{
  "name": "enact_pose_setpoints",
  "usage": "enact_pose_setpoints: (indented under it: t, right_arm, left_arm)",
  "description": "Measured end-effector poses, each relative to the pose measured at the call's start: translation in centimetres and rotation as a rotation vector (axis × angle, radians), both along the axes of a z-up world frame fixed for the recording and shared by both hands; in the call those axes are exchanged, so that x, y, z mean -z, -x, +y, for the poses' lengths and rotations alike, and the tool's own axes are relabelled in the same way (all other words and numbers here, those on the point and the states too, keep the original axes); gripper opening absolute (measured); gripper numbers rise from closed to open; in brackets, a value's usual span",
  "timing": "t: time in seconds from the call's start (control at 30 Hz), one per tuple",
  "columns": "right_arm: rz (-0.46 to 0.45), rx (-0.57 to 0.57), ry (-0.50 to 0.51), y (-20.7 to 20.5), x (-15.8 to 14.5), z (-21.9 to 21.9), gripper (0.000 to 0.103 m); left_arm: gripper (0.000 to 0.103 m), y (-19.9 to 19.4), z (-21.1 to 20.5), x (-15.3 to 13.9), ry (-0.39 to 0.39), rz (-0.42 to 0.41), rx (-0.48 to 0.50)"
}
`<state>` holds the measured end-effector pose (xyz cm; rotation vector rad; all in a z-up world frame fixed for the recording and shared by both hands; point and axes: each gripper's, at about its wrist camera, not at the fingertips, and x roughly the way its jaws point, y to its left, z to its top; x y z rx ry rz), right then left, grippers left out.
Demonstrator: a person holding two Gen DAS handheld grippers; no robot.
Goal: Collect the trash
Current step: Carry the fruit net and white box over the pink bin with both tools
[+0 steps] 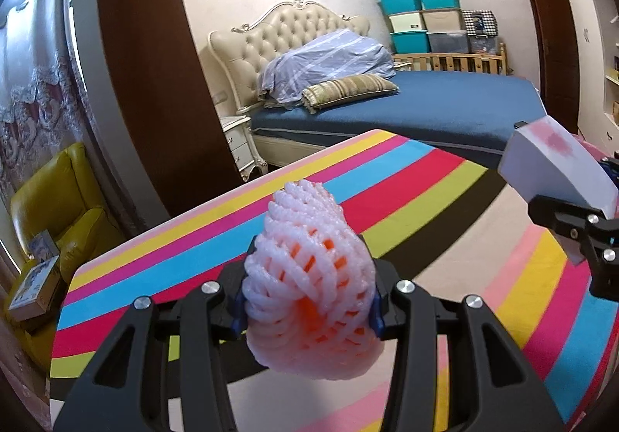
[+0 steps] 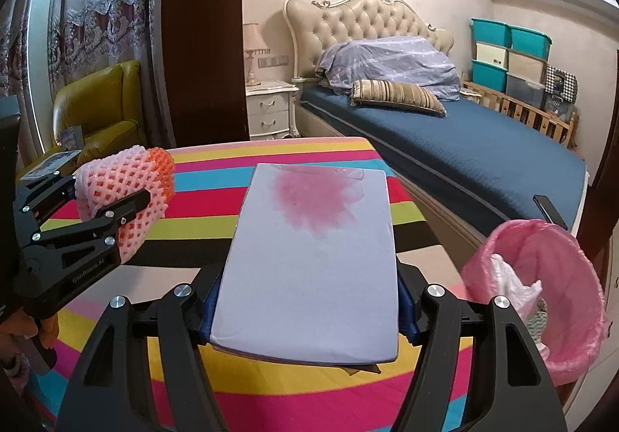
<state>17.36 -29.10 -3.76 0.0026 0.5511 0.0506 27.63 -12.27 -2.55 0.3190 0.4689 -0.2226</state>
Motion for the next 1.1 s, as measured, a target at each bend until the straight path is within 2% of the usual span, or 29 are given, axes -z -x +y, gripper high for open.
enact_pose_setpoints:
  t: [0.5,0.83,1.1]
  right_arm:
    - [-0.046,0.093,-0.009,5.0,0.1,-7.0,0.064]
    - [-0.058,0.177,-0.04,6.6,0.9,-12.7,0.064]
    - [-0.055,0.255,-0.006,8.2,2.1,-17.4,0.064]
  left_arm:
    - [0.045,4.4,-7.3,0.3,-0.071,-0.013,0.14]
    - [0.045,5.1,-12.0,1.0,-0.113,0.0,0.225]
    - [0.044,4.4,-16.8,1.3,-0.105,0.059,0.317]
